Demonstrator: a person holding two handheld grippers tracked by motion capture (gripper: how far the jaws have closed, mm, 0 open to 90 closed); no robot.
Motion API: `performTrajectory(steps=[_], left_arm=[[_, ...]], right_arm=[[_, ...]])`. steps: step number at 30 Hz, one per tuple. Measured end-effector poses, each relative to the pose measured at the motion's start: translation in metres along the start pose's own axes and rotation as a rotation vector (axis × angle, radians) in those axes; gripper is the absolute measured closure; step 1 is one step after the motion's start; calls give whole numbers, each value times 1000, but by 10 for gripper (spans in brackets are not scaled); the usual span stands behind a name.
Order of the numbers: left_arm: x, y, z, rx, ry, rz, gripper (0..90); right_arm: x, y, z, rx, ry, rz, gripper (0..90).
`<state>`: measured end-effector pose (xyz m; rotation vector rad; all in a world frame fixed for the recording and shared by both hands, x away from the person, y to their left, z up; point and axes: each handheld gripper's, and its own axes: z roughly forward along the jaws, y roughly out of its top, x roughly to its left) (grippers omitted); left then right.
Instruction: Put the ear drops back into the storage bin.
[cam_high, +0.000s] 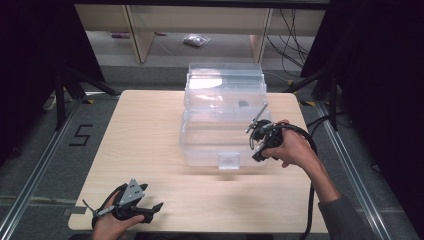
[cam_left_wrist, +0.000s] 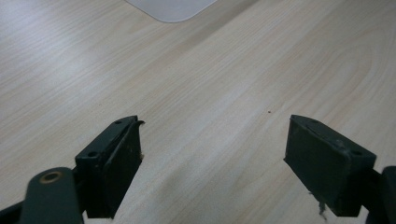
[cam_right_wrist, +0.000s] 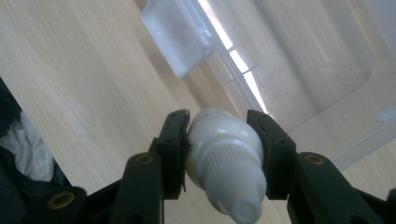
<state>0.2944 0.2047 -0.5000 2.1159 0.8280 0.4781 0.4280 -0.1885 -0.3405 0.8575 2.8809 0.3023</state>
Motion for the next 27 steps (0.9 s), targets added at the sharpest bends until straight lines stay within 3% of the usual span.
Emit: performTrajectory(steps=[1, 10, 13, 15, 16, 18, 21, 27], left_arm=[[0, 0, 0, 1, 0, 1, 179], [0, 0, 0, 1, -1, 0, 179], [2, 0, -1, 11, 8, 21, 179], [0, 0, 0, 2, -3, -1, 179], [3, 1, -1, 14, 9, 31, 179], [3, 0, -1, 16, 6, 40, 179], [3, 0, -1, 13, 8, 34, 179], [3, 0, -1, 11, 4, 31, 179]], right_arm=[[-3, 1, -1, -6, 4, -29, 602], [-17, 9, -2, 5, -7, -1, 602], [-21, 11, -2, 12, -7, 14, 602], [-26, 13, -2, 24, -11, 30, 602], [-30, 15, -1, 21, -11, 48, 602], [-34, 17, -1, 34, -20, 63, 602], [-41, 19, 0, 26, -17, 61, 602], [-59, 24, 13, 46, -20, 104, 602]])
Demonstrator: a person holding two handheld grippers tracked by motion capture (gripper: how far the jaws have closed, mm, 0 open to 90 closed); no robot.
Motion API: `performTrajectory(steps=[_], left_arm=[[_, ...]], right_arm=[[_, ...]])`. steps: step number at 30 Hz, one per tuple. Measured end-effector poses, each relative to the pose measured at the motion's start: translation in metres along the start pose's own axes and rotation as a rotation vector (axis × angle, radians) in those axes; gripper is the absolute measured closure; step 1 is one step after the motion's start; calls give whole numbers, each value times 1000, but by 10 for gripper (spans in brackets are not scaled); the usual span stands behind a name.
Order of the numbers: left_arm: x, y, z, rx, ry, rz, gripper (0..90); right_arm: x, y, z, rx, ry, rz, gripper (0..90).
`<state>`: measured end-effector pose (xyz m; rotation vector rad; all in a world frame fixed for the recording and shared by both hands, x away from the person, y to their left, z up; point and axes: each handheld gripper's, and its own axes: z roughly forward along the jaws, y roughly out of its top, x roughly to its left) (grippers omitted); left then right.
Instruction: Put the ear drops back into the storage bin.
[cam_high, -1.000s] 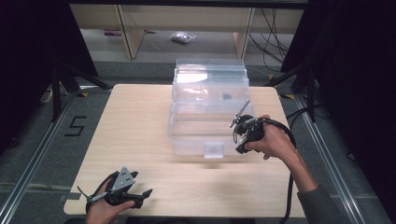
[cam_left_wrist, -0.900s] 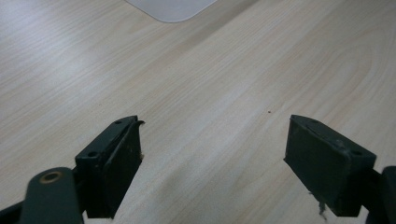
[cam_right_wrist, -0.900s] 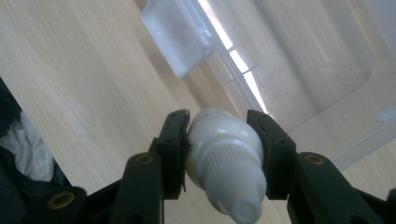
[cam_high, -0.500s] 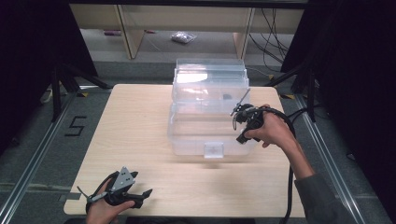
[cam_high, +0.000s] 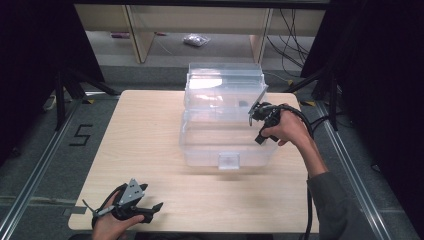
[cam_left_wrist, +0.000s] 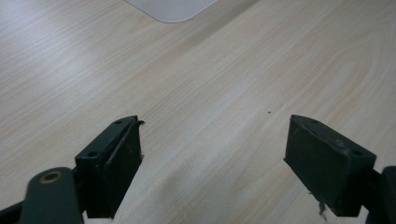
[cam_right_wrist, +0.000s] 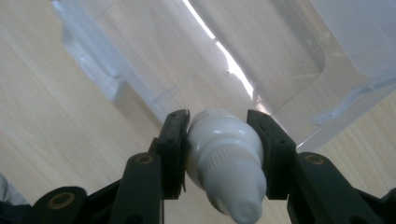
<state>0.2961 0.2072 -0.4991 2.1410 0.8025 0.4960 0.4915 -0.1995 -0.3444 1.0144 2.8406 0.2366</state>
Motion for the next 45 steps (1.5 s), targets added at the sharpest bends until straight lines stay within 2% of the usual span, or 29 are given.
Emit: performTrajectory(steps=[7, 8, 9, 10, 11, 12, 14, 15, 16, 17, 18, 19, 20, 21, 22, 23, 25, 31, 33, 35, 36, 38, 39, 42, 43, 44, 45], left_arm=[[0, 0, 0, 0, 0, -1, 179], [0, 0, 0, -1, 0, -2, 179], [0, 0, 0, -1, 0, -2, 179], [0, 0, 0, -1, 0, -1, 180], [-1, 0, 0, -3, -3, -14, 179], [-1, 0, 0, 0, -6, -16, 179], [-1, 0, 0, -1, -6, -16, 179], [0, 0, 0, -2, 1, -1, 179], [0, 0, -1, -1, -1, -5, 179], [0, 0, -1, -1, -1, -5, 179], [-1, 0, 0, -3, 3, -17, 179], [0, 0, -1, 0, 4, -4, 179], [0, 0, -1, 0, 4, 0, 179], [0, 0, -1, -1, 4, -6, 179], [0, 0, -1, -1, 4, -6, 179], [0, 0, -1, 0, 3, -1, 179], [-1, 0, -2, 13, 4, -7, 179], [0, 0, 0, -3, 0, -5, 179], [0, 0, -1, 0, 4, 5, 179], [0, 0, -1, 1, 3, 2, 179], [0, 0, -1, 1, 3, 2, 179], [0, 0, -1, -1, 4, -1, 179], [0, 0, 0, -2, -1, 1, 179], [0, 0, 0, -2, -2, 4, 179], [-1, 0, 0, -5, -3, -8, 179], [0, 0, 0, -2, -5, -1, 179], [0, 0, -1, -1, 1, -1, 179]], right_arm=[[-12, 8, 16, 33, 2, 43, 602], [-14, 8, 17, 35, 2, 29, 602], [-14, 9, 19, 41, 4, 49, 602], [-16, 10, 22, 41, 6, 42, 602], [-16, 11, 24, 49, 6, 57, 602], [-18, 12, 26, 56, 5, 50, 602], [-18, 13, 30, 81, 7, 76, 602], [-19, 13, 33, 94, 2, 90, 602], [-21, 13, 34, 95, -19, 64, 602], [-22, 14, 37, 103, -12, 81, 602], [-23, 14, 38, 99, -18, 73, 602], [-23, 15, 40, 103, -7, 75, 602], [-21, 16, 41, 101, -1, 97, 602], [-22, 17, 42, 118, -5, 91, 602], [-25, 17, 45, 99, -9, 56, 602], [-25, 17, 45, 99, -9, 56, 602], [-23, 19, 52, 125, 1, 91, 602], [-25, 17, 63, 131, 10, 109, 602], [-26, 16, 65, 117, 20, 120, 602], [-28, 16, 68, 126, 14, 102, 602], [-28, 15, 70, 130, 24, 113, 602], [-29, 15, 72, 131, 16, 106, 602], [-30, 13, 76, 127, 20, 87, 601], [-29, 14, 78, 137, 19, 117, 602], [-29, 15, 79, 134, 29, 117, 602], [-30, 15, 79, 135, 20, 101, 601], [-29, 16, 80, 136, 21, 115, 602]])
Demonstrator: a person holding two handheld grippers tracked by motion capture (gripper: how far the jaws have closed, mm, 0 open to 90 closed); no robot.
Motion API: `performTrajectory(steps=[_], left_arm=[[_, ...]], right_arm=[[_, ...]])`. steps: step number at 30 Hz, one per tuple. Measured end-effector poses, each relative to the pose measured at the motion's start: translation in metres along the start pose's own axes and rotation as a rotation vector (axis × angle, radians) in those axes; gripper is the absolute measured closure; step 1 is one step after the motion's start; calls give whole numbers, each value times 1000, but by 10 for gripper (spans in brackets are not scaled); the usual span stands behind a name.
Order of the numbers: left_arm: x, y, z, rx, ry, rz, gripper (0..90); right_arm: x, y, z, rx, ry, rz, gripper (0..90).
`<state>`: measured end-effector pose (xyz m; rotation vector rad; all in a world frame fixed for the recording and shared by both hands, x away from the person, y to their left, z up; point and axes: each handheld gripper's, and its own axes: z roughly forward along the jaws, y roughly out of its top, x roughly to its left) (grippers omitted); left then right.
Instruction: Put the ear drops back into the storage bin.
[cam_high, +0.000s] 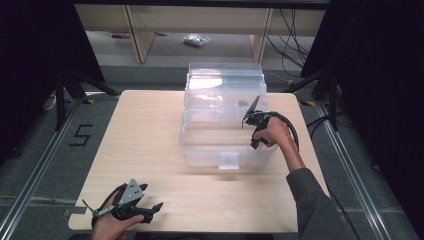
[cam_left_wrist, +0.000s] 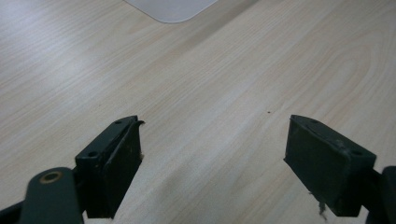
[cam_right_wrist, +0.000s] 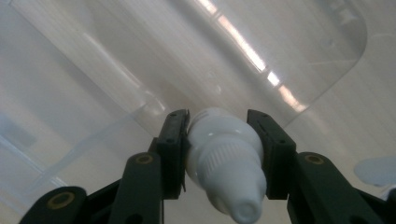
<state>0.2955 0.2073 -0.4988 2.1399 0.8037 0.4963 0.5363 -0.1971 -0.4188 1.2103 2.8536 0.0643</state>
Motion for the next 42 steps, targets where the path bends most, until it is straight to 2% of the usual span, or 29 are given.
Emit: performTrajectory(steps=[1, 3, 4, 9, 10, 13, 14, 17, 18, 19, 21, 22, 24, 26, 28, 30, 31, 32, 34, 35, 37, 38, 40, 41, 42], left_arm=[[0, 0, 0, -1, 2, -1, 179], [-1, 0, -1, 11, 3, -15, 179], [-1, 0, -1, 11, 3, -14, 179], [0, 0, 0, 1, 2, -7, 179], [0, 0, 0, 0, 2, -5, 179], [0, 0, 0, -1, -7, -9, 179], [0, 0, 0, 0, -1, 3, 179], [0, 0, 0, 0, -2, -2, 179], [0, 0, 0, -3, -4, -6, 179], [0, 0, 0, 1, -2, -2, 179], [0, 0, 0, 1, -2, 1, 179], [0, 0, 0, 0, -2, 2, 179], [-1, 0, 0, 0, -7, -12, 179], [1, 0, 0, 0, -2, 6, 179], [0, 0, 0, 1, -3, 2, 179], [0, 0, 0, 1, -2, 3, 179], [0, 0, 0, -3, -4, -11, 179], [-1, 0, 0, 1, -7, -14, 179], [-1, 0, 0, -2, -5, -12, 179], [-1, 0, 0, -2, -5, -12, 179], [0, 0, 0, 0, 0, 0, 179], [0, 0, 0, 0, -1, 1, 179], [0, 0, 0, 3, -4, -2, 179], [0, 0, 0, 1, 0, 3, 179], [0, 0, 0, 0, -1, 6, 179]], right_arm=[[-2, 1, 1, -1, 0, -19, 601], [0, 2, 3, 10, 3, -2, 601], [0, 2, 4, 9, -2, -10, 601], [-1, 2, 10, 10, 5, 7, 601], [-4, 1, 11, 14, 5, -6, 601], [-2, 0, 14, 7, 27, 26, 601], [-3, 0, 14, 7, 23, 14, 601], [-3, 0, 15, 17, 22, 5, 599], [-2, 0, 15, 18, 20, 25, 598], [-3, 0, 14, 15, 7, 4, 598], [-2, -1, 14, 16, 6, -5, 596], [4, 0, 9, 31, 35, 52, 589], [1, -2, 9, 2, 10, -4, 559], [3, -2, 4, -6, 15, 14, 538], [3, -3, 1, -12, 3, -3, 497], [5, -4, -3, -25, -19, 30, 457], [3, -5, -5, -44, -25, 5, 443], [4, -5, -9, -54, -26, 2, 424], [9, -6, -17, -64, -23, 54, 401], [9, -6, -17, -64, -23, 54, 401], [10, -8, -25, -115, -25, 13, 379], [12, -9, -27, -113, -29, 28, 370], [13, -10, -30, -126, -28, 25, 361], [12, -11, -31, -145, -29, -8, 355], [14, -12, -32, -143, -32, 9, 348]])
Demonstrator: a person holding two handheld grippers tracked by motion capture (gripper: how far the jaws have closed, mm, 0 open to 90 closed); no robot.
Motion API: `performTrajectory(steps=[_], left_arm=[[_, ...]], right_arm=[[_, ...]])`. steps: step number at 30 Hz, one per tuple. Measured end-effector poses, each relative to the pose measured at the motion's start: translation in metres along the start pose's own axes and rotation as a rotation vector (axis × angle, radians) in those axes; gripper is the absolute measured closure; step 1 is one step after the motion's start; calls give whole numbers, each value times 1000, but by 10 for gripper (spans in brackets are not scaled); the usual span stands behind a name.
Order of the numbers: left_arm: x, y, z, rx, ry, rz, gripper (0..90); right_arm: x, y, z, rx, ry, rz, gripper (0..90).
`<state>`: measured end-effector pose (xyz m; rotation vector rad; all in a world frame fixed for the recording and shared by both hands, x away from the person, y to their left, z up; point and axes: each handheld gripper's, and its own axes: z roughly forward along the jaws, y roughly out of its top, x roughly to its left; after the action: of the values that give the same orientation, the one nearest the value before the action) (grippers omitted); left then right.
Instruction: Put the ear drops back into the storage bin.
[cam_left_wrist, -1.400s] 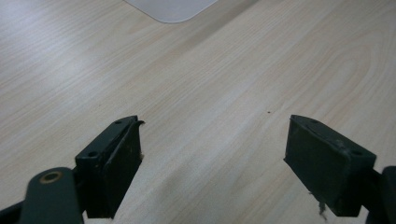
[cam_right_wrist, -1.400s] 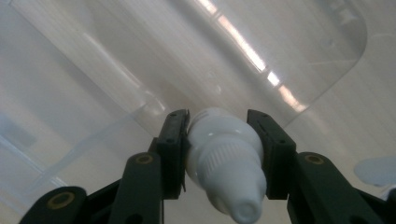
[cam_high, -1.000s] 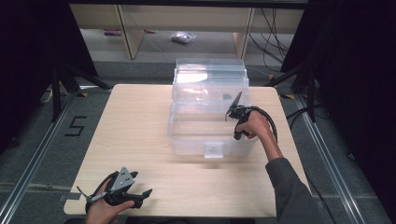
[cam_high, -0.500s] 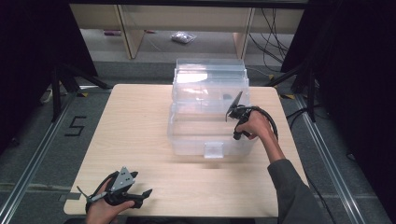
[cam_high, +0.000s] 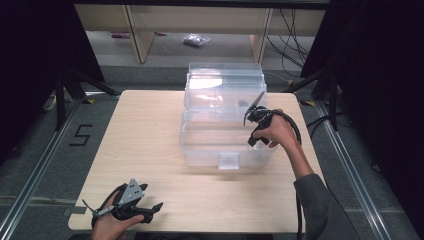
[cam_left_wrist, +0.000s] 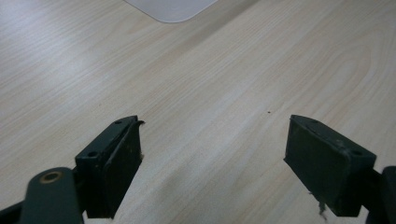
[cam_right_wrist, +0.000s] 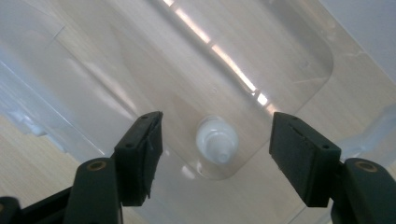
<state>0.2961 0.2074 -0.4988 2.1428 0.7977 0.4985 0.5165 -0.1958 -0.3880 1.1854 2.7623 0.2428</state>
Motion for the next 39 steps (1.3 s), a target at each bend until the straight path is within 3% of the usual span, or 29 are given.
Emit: performTrajectory(steps=[3, 4, 5, 6, 7, 10, 14, 22, 31, 36, 37, 39], left_arm=[[0, 0, 0, 0, 0, -6, 179], [-1, 0, 0, -3, -3, -15, 179], [0, 0, 0, 1, 0, -7, 179], [0, 0, 0, 0, 0, -5, 179], [0, 0, 0, 0, -1, -8, 179], [-1, 0, 0, 1, 0, -9, 179], [0, 0, 0, 1, -1, -4, 179], [0, 0, 0, 1, 0, -1, 179], [0, 0, 0, 1, 1, -3, 179], [0, 0, 0, 0, 1, -2, 179], [0, 0, 0, 1, 1, -1, 179], [0, 0, 0, 1, 0, -1, 179]], right_arm=[[0, -2, -2, -17, 3, -14, 336], [2, -2, -4, -7, 2, 10, 329], [1, -2, -4, -13, 1, 4, 324], [0, -3, -4, -26, -3, -32, 319], [2, -3, -5, -24, 0, 3, 314], [2, -6, -7, -57, -7, -25, 297], [5, -7, -12, -65, 0, -17, 290], [13, -13, -22, -131, 18, -10, 272], [20, -20, -31, -158, 19, -1, 262], [22, -25, -32, -188, 23, -25, 261], [25, -27, -34, -173, 31, 14, 261], [25, -29, -34, -180, 29, 2, 261]])
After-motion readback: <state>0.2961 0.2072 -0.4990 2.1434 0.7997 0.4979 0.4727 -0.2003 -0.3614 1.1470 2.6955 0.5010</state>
